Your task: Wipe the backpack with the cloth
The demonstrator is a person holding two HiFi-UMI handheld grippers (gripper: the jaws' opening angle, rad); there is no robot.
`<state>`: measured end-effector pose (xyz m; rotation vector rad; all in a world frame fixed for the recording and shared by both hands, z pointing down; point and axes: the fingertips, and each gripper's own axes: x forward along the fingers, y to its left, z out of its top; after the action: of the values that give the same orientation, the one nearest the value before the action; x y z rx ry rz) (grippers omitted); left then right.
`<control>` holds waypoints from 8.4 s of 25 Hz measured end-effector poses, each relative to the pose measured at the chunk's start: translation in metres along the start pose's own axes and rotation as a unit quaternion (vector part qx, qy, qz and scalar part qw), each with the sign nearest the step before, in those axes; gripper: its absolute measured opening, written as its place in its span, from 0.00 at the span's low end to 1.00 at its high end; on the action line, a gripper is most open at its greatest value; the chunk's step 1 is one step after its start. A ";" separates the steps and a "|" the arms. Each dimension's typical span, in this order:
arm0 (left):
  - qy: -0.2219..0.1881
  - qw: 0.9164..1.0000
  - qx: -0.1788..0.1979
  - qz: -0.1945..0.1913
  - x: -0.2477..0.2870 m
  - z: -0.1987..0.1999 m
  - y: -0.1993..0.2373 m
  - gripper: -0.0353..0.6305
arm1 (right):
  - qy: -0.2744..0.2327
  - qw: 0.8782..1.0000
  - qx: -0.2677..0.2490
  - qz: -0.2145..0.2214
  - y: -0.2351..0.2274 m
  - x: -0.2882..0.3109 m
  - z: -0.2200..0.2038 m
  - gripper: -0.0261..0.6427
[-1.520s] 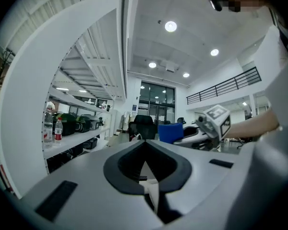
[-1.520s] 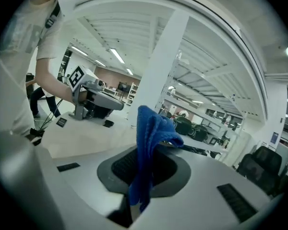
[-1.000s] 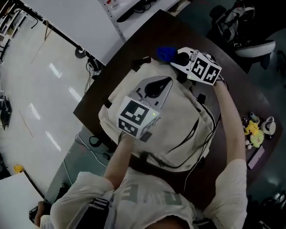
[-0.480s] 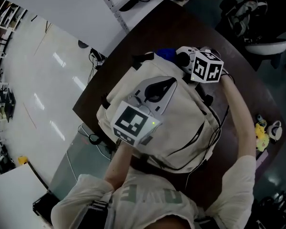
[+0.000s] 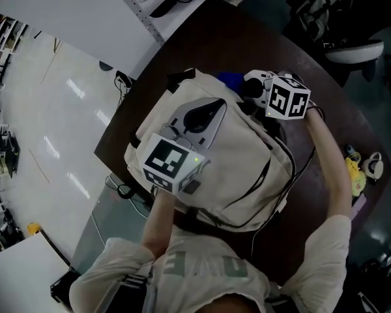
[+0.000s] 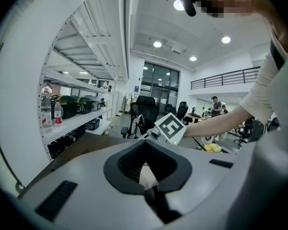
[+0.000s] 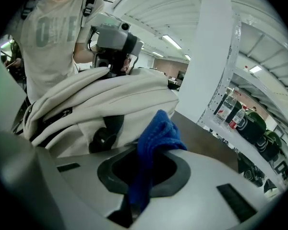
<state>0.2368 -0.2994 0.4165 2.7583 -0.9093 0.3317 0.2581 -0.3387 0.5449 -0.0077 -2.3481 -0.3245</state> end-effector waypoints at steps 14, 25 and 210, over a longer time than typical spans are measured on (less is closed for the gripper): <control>0.006 1.000 0.014 0.016 0.001 -0.001 0.002 0.06 | -0.017 0.999 0.049 -0.018 0.054 -0.019 -0.023 0.10; 0.011 0.999 0.025 0.026 0.003 -0.005 0.002 0.06 | 0.023 0.997 0.080 0.001 0.112 -0.040 -0.060 0.10; -0.062 0.835 0.064 -0.544 -0.064 0.003 0.242 0.06 | -0.002 0.225 0.583 -0.781 -0.061 0.173 0.132 0.10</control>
<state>0.0407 -0.4541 0.4286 2.8985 0.7580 -0.0091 0.0371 -0.3820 0.5598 2.9648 -0.8984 0.6733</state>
